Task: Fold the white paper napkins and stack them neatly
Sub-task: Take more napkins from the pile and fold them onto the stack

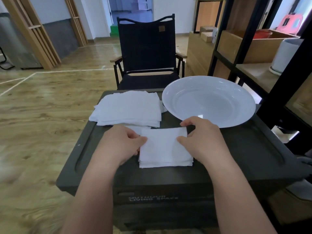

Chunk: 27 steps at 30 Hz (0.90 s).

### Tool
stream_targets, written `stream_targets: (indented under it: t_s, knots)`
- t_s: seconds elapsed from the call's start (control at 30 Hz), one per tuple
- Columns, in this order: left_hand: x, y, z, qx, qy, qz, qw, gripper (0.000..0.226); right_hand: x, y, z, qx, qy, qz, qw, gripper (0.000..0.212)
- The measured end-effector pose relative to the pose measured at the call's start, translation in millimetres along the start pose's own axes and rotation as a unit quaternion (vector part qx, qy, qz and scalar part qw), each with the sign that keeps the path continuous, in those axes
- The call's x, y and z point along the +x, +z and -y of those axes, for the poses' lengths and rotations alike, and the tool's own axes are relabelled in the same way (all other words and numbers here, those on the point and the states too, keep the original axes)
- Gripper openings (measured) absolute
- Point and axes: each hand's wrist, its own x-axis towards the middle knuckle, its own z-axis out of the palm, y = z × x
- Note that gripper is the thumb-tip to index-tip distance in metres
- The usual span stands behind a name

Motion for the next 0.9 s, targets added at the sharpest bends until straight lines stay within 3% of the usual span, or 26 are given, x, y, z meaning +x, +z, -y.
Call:
stream_targets:
  t_s: [0.17,0.3,0.37,0.9]
  knots:
    - [3,1,2,0.086,-0.003,-0.030,0.996,0.027,-1,-2,1,-0.014,-0.026,-0.040,0.999,0.031]
    - [11,1,4,0.094,0.108,-0.190,0.971,0.018,-2,-7,8,0.041,-0.050,-0.071,0.995,0.025]
    - [21,4,6,0.118,0.180,-0.225,0.950,0.009,-2,-5,9,0.054,-0.049,-0.061,0.995,0.023]
    - [33,18,18,0.234,0.221,-0.116,0.940,0.038,-1,-3,7,0.092,-0.042,-0.031,0.994,0.021]
